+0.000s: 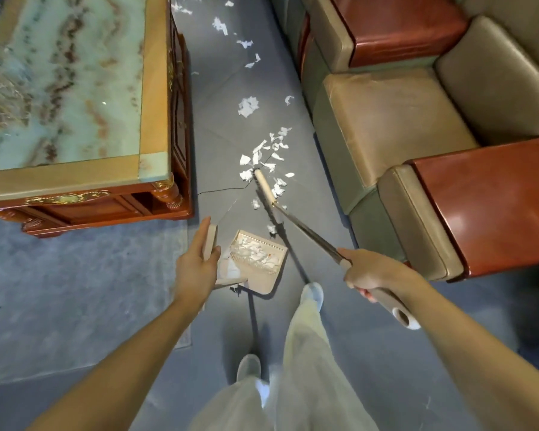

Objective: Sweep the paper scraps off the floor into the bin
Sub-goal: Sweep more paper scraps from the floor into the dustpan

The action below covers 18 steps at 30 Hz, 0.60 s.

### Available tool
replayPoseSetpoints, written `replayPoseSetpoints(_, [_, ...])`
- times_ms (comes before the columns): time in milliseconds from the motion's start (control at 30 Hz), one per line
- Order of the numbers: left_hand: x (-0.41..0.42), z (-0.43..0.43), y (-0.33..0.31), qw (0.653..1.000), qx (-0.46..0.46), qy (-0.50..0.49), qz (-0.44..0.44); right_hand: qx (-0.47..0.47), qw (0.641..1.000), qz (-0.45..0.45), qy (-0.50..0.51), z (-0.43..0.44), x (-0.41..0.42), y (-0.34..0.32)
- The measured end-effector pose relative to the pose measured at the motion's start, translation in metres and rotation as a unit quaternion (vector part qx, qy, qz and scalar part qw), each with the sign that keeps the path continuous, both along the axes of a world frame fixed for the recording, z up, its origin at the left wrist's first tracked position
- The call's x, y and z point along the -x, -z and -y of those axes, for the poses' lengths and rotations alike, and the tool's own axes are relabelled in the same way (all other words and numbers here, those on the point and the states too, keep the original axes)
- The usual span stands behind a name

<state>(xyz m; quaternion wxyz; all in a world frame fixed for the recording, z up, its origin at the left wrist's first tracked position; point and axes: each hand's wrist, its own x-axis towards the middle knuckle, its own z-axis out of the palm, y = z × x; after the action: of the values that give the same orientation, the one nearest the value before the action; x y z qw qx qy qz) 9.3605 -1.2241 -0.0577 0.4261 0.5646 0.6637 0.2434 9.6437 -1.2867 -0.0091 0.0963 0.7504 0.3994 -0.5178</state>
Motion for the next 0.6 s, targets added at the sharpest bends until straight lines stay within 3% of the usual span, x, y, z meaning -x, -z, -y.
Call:
replayPoseSetpoints(133, [-0.047,-0.056,0.003,1.0,0.004,-0.027,0.008,-0.034,0.998,0.037,-0.024,-0.082,-0.054,0.016])
replayPoseSetpoints(300, [-0.102,-0.118,0.004,0.998,-0.007,-0.057,-0.02,-0.018,0.978,0.137,-0.158,-0.186,-0.12,0.043])
replayPoseSetpoints(600, [-0.141,-0.185,0.01,0.994,0.03,-0.1,-0.035,0.002,0.969,0.121,-0.216,-0.274,-0.171,0.074])
